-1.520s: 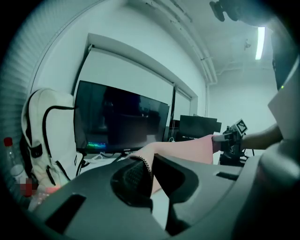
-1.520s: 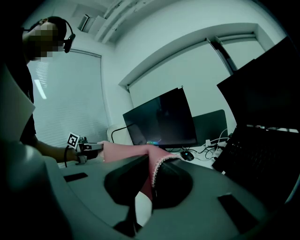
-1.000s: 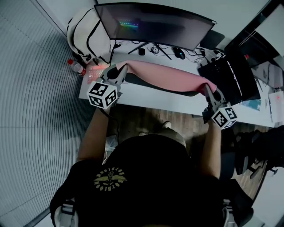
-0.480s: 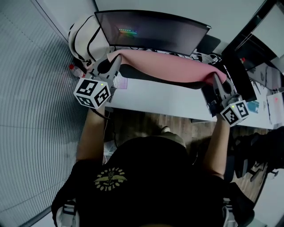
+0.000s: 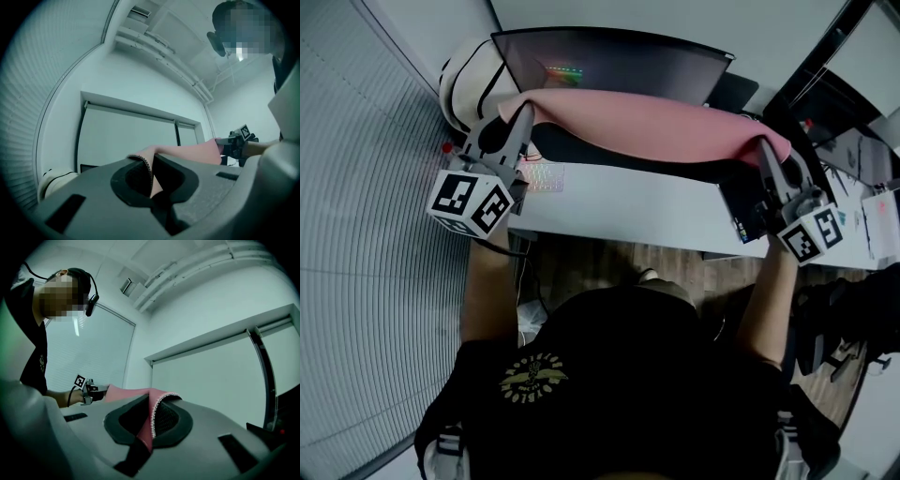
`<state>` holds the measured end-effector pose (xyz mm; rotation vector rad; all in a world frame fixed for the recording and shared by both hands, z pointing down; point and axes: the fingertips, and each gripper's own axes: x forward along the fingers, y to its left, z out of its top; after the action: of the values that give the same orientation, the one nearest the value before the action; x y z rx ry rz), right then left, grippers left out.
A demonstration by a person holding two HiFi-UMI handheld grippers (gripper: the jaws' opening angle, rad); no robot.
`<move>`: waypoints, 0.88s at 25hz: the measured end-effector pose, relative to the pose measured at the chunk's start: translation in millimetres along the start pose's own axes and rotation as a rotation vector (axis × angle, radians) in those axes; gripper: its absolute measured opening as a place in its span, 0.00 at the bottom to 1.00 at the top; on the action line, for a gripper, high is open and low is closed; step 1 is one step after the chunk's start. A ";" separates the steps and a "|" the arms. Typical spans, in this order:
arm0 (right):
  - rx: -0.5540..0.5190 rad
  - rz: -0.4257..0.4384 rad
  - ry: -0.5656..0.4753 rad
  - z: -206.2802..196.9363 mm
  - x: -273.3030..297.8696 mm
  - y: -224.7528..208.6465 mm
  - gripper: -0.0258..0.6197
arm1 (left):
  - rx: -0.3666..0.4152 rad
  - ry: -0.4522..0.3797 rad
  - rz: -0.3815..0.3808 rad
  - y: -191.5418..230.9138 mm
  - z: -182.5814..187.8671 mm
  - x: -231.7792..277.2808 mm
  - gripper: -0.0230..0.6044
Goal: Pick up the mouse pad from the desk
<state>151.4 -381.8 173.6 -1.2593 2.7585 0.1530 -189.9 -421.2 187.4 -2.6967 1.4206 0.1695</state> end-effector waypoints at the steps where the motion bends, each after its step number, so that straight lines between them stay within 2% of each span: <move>1: -0.004 0.002 -0.005 1.6 0.8 -1.5 0.07 | 0.001 -0.004 0.002 -0.4 1.8 0.4 0.07; 22: -0.001 0.056 -0.013 0.5 6.7 -32.9 0.07 | 0.017 -0.022 0.040 -10.2 3.5 18.1 0.07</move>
<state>171.9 -408.2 170.6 -1.1776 2.7844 0.1657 -171.5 -429.7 181.7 -2.6454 1.4643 0.1883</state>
